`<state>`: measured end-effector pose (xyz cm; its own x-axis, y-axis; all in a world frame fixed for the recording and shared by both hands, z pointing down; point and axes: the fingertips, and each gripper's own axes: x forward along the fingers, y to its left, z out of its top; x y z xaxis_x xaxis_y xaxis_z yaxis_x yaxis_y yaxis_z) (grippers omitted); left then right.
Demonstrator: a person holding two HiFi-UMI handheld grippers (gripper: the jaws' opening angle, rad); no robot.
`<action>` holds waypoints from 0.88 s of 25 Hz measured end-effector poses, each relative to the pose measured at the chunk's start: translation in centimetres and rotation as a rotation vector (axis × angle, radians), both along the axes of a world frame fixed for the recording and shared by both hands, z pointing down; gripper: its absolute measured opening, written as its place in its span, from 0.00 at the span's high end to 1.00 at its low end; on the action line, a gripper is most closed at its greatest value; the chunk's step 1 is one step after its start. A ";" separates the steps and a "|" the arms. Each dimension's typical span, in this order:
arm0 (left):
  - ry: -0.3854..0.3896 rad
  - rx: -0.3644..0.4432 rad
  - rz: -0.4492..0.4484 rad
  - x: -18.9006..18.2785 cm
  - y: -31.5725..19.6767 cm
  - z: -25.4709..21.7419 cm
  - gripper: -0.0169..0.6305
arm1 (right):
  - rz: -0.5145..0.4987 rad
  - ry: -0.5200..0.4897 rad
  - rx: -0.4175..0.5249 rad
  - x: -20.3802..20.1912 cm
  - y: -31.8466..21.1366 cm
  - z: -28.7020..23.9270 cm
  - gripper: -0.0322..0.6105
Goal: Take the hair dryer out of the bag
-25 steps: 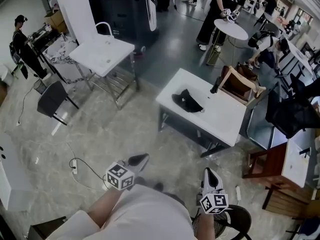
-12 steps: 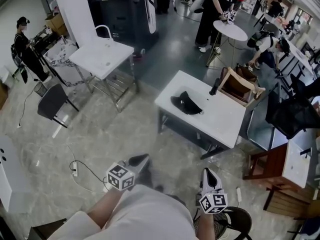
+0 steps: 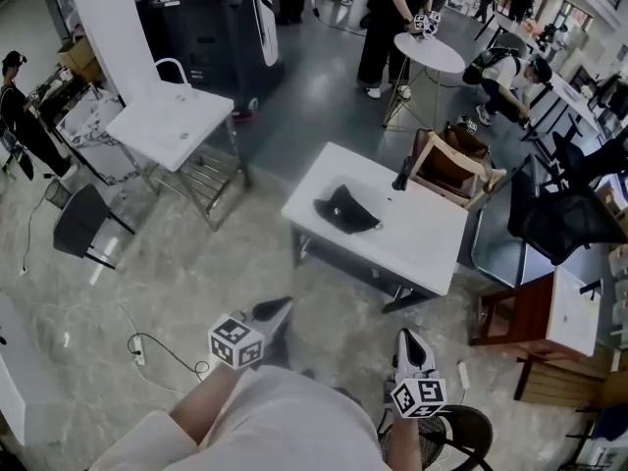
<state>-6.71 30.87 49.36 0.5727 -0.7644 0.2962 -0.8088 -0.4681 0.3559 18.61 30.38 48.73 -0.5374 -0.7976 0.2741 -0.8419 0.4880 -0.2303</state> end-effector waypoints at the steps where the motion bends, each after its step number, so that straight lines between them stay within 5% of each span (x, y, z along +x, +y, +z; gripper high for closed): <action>1: -0.001 0.000 0.008 -0.3 -0.9 0.0 0.97 | 0.006 0.003 -0.002 -0.3 -0.7 0.1 0.94; 22: -0.030 -0.050 0.205 -7.6 -19.0 0.6 0.97 | 0.191 0.030 -0.051 -8.8 -13.8 0.0 0.94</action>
<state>-14.35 11.88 50.00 0.7051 -0.6167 0.3500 -0.7090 -0.6061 0.3604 9.77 16.53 48.70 -0.3681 -0.8692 0.3301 -0.9251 0.3068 -0.2237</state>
